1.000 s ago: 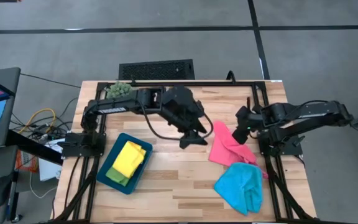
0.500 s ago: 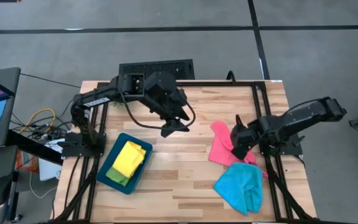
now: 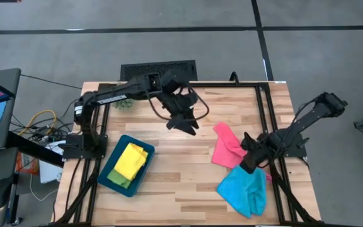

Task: Fold microfiber towels
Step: Fold the pink microfiber towel

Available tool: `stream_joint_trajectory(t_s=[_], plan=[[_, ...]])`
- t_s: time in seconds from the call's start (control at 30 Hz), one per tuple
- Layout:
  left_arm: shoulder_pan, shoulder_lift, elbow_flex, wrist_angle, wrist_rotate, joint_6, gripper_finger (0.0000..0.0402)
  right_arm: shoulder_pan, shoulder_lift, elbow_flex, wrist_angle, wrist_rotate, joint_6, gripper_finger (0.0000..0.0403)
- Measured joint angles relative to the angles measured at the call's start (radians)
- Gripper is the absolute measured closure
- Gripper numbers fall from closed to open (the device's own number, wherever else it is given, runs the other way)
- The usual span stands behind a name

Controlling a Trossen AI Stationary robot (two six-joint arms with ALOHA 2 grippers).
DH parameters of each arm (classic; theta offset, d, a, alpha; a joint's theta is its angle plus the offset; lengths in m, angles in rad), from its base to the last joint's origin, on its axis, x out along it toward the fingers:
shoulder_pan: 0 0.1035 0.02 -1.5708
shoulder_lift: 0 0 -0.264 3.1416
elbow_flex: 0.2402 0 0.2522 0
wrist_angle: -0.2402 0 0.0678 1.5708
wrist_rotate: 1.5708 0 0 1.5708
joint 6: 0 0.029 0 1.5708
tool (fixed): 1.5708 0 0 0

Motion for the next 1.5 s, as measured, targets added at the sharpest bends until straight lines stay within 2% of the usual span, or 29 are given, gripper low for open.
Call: stream_joint_trajectory(t_s=[0.13,0.5,0.63,0.73,0.9,0.97,1.37,1.5], plan=[[0.010,0.000,-0.051,0.102,0.070,-0.057,0.0160,0.010,0.027,0.000,-0.005,0.003,-0.008,0.0209],[0.017,-0.002,-0.054,0.101,0.131,-0.064,0.0160,0.022,0.219,0.000,0.027,-0.003,-0.102,0.0212],[0.017,-0.002,-0.054,0.099,0.140,-0.060,0.0160,0.022,0.272,0.000,0.032,-0.022,-0.099,0.0231],[0.018,-0.002,-0.054,0.098,0.149,-0.056,0.0160,0.022,0.275,0.000,0.032,-0.032,-0.099,0.0266],[0.028,-0.002,-0.054,0.095,0.172,-0.018,0.0160,0.021,0.217,0.000,0.030,-0.039,-0.090,0.0366],[0.037,-0.002,-0.054,0.093,0.177,0.005,0.0160,0.021,0.177,0.000,0.030,-0.041,-0.081,0.0390],[0.081,0.011,-0.054,0.096,0.136,0.239,0.0160,-0.053,-0.120,0.018,0.031,-0.020,-0.019,0.0392],[0.081,0.010,-0.054,0.098,0.015,0.308,0.0160,-0.093,-0.172,0.031,0.031,-0.018,-0.020,0.0391]])
